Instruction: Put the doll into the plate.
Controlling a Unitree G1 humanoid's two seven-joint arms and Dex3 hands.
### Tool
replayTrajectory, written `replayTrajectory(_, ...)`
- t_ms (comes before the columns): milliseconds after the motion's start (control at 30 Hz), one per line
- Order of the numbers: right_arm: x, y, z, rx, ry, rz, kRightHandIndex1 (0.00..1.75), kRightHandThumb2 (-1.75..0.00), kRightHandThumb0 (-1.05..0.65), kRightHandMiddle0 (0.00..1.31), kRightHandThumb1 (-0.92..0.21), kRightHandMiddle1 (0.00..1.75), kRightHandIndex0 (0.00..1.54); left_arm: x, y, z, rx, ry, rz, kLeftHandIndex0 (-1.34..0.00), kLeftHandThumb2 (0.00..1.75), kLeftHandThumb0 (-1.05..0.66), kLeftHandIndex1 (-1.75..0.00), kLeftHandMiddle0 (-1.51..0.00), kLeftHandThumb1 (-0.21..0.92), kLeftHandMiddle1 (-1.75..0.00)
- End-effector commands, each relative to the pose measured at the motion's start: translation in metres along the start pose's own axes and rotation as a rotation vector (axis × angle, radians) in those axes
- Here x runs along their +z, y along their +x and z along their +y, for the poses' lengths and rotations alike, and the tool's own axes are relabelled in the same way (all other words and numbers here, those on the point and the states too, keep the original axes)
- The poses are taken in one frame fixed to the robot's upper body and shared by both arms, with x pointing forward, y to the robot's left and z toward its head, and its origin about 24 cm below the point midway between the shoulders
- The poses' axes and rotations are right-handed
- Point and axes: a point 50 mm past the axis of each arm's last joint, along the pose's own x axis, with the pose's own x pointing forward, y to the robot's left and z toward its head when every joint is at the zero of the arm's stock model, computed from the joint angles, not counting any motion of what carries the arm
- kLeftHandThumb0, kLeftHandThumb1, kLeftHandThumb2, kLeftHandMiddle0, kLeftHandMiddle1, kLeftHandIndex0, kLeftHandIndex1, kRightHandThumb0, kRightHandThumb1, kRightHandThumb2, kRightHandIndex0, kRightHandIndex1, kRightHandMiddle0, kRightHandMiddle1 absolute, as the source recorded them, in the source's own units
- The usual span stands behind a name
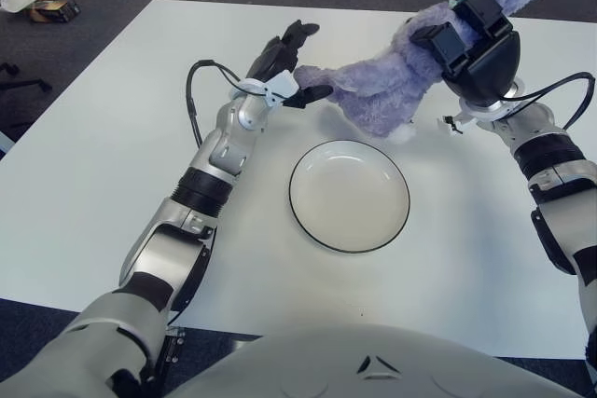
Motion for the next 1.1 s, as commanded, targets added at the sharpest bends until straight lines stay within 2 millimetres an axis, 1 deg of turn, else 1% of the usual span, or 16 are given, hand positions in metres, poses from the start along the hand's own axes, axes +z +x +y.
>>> replayTrajectory(0,-0.008,0.006,-0.003,-0.023,0.001,0.003,1.75,-1.28,-0.46,0.58,-0.34,1.75,1.17,0.002,0.004,-0.008,0.15,0.281,-0.17,0.0,0.49,-0.91,-0.39,0.0,0.66,-0.05)
replayTrajectory(100,-0.008,0.006,-0.004,-0.023,0.004,0.005,1.75,-1.28,-0.46,0.58,-0.35,1.75,1.17,0.002,0.005,-0.008,0.187,0.383,-0.216,0.0,0.55,-0.93,-0.31,0.0,0.61,-0.01)
replayTrajectory(200,-0.008,0.005,-0.003,-0.026,-0.001,0.01,1.75,-1.27,-0.45,0.58,-0.35,1.75,1.17,0.001,0.005,-0.009,0.264,0.547,-0.29,0.0,0.54,-0.95,-0.25,0.0,0.62,0.0)
replayTrajectory(333,-0.007,0.005,-0.003,-0.025,-0.007,0.009,1.75,-1.27,-0.45,0.57,-0.35,1.75,1.17,0.001,0.006,-0.012,0.332,0.678,-0.358,0.0,0.48,-0.98,-0.12,0.0,0.67,0.0)
replayTrajectory(367,-0.007,0.005,-0.003,-0.025,-0.007,0.009,1.75,-1.27,-0.45,0.57,-0.35,1.75,1.17,0.001,0.007,-0.013,0.347,0.706,-0.374,0.0,0.45,-0.98,-0.07,0.0,0.7,0.0)
replayTrajectory(467,-0.007,0.005,-0.003,-0.022,-0.012,0.006,1.75,-1.27,-0.45,0.57,-0.35,1.75,1.17,-0.001,0.009,-0.015,0.376,0.775,-0.412,0.0,0.38,-0.98,-0.02,0.0,0.76,0.0)
replayTrajectory(667,-0.006,0.004,-0.002,-0.026,-0.019,0.014,1.75,-1.27,-0.45,0.58,-0.35,1.75,1.16,-0.001,0.013,-0.019,0.42,0.831,-0.463,0.0,0.29,-0.97,0.0,0.0,0.84,0.0)
replayTrajectory(700,-0.006,0.003,-0.002,-0.024,-0.03,0.024,1.75,-1.28,-0.46,0.58,-0.35,1.75,1.16,0.005,0.012,-0.019,0.433,0.814,-0.501,0.0,0.27,-0.96,0.0,0.0,0.86,0.0)
replayTrajectory(767,-0.007,0.001,-0.002,-0.02,-0.043,0.035,1.75,-1.28,-0.46,0.58,-0.35,1.75,1.16,0.013,0.011,-0.02,0.444,0.792,-0.545,0.0,0.27,-0.94,0.0,0.0,0.86,0.0)
replayTrajectory(933,-0.008,0.0,-0.002,-0.021,-0.049,0.048,1.75,-1.28,-0.46,0.58,-0.35,1.75,1.16,0.014,0.009,-0.022,0.383,0.766,-0.568,-0.01,0.27,-0.89,-0.01,0.0,0.83,0.0)
replayTrajectory(1033,-0.008,0.0,-0.002,-0.021,-0.047,0.048,1.75,-1.28,-0.46,0.58,-0.35,1.75,1.16,0.014,0.007,-0.022,0.356,0.75,-0.575,0.0,0.38,-0.85,-0.07,0.0,0.76,0.0)
replayTrajectory(1067,-0.008,0.001,-0.002,-0.021,-0.048,0.048,1.75,-1.28,-0.46,0.58,-0.35,1.75,1.16,0.017,0.006,-0.023,0.335,0.732,-0.578,0.0,0.39,-0.85,-0.07,0.0,0.75,0.0)
